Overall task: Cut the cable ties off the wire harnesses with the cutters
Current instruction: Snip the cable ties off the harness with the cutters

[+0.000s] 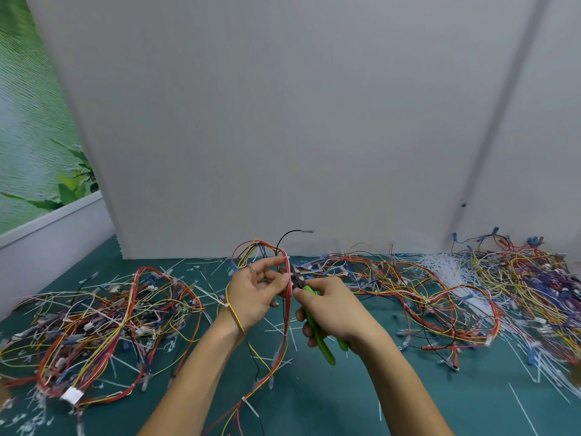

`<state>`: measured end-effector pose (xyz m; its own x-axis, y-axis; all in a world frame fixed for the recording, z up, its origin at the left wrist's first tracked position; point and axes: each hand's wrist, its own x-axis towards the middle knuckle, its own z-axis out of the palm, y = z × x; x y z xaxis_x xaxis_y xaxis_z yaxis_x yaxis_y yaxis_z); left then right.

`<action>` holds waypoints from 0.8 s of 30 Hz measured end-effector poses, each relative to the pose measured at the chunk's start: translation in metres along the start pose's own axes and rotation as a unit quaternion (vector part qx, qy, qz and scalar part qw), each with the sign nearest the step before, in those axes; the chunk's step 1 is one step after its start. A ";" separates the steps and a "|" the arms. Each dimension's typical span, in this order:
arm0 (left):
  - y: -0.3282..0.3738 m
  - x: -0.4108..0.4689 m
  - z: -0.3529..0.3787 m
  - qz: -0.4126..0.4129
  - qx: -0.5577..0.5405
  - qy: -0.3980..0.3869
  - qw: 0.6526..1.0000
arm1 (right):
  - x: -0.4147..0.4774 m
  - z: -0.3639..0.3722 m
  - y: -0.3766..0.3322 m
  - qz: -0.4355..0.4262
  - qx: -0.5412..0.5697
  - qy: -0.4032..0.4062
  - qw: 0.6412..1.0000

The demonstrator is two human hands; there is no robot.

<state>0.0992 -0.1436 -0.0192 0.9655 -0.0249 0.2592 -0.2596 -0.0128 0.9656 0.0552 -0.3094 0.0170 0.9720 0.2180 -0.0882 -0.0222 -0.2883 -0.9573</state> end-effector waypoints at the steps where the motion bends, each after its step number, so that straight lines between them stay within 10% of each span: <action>1: -0.001 0.000 0.000 0.009 0.010 0.001 1.000 | 0.000 0.000 0.000 0.004 0.004 -0.002 1.000; 24: 0.001 -0.002 -0.002 0.060 0.097 -0.009 0.993 | 0.004 0.001 0.005 0.015 -0.059 0.005 0.998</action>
<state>0.0976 -0.1420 -0.0189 0.9274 -0.0553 0.3699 -0.3733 -0.2004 0.9058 0.0587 -0.3094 0.0112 0.9734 0.1992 -0.1130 -0.0236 -0.4033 -0.9148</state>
